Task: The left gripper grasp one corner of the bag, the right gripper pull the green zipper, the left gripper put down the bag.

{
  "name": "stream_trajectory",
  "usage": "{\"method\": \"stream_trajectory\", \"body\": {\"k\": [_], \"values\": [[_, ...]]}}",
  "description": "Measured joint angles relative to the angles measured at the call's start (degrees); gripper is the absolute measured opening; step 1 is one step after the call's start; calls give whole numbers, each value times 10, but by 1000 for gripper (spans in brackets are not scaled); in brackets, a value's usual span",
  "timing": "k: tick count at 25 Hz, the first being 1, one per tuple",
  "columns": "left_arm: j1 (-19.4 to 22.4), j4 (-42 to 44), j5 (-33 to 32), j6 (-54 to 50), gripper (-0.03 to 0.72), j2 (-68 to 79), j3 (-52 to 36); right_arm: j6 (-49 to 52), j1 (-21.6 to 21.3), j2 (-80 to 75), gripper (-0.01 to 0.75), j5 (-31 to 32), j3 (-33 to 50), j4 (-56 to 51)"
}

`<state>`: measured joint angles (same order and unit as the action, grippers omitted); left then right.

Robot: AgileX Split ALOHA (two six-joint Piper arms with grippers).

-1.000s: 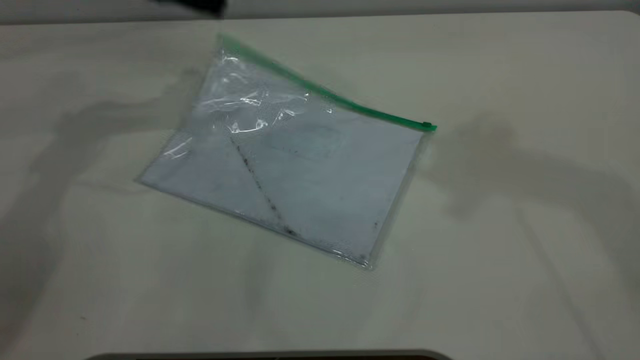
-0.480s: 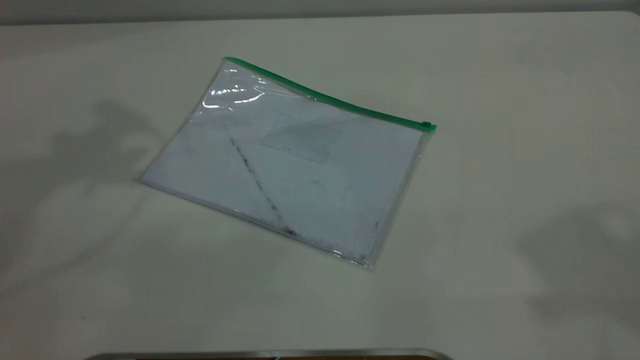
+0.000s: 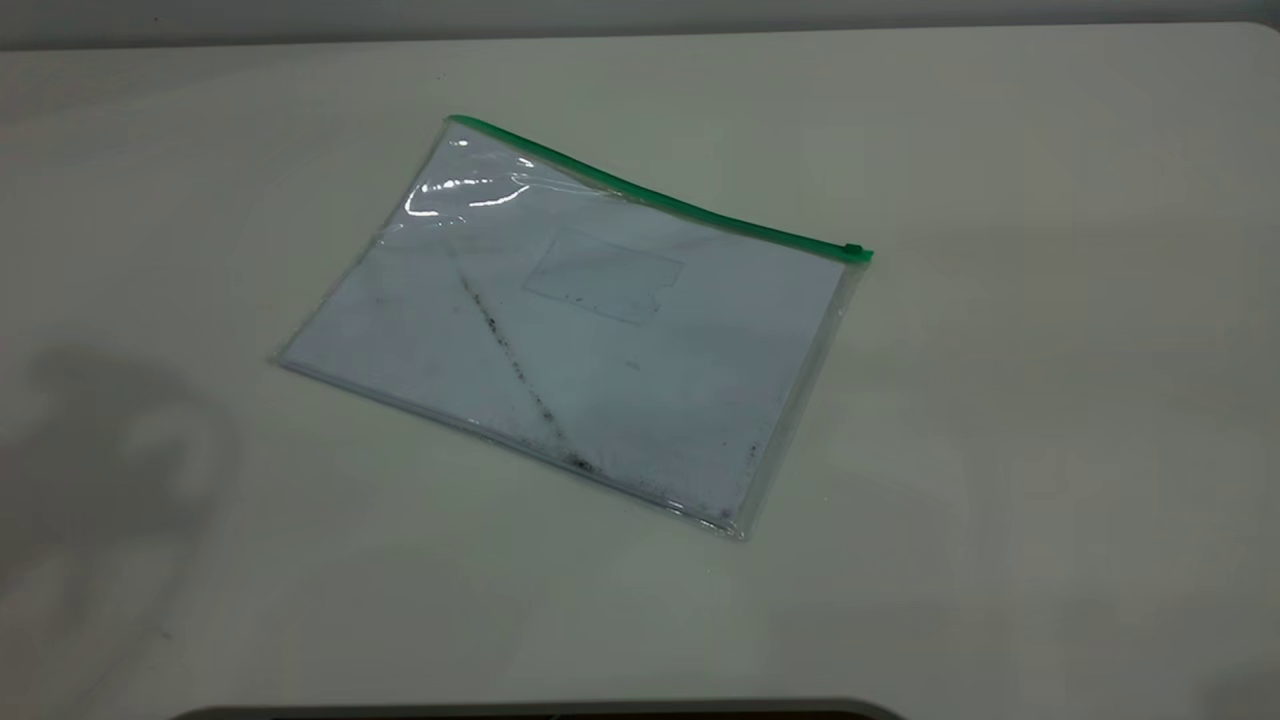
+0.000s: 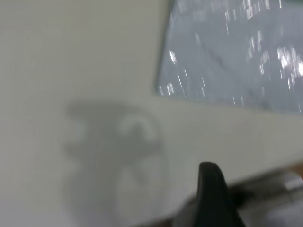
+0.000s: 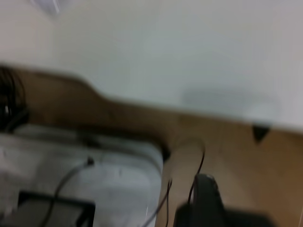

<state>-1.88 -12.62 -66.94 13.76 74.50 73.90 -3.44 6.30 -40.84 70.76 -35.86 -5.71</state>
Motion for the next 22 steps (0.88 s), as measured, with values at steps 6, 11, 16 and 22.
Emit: {"method": "stream_trajectory", "body": {"k": [6, 11, 16, 22], "values": [[0, 2, 0, -1, 509, -93, -209, 22, 0, 83, 529, -48, 60, 14], [0, 31, 0, -1, 509, -168, -338, 27, 0, 102, 529, -79, 82, 57], [0, 40, 25, -2, 509, -268, -423, 28, 0, 103, 529, -78, 83, 51], [0, 48, 37, -5, 509, -389, -451, 29, 0, 103, 517, -78, 83, 45]]}}
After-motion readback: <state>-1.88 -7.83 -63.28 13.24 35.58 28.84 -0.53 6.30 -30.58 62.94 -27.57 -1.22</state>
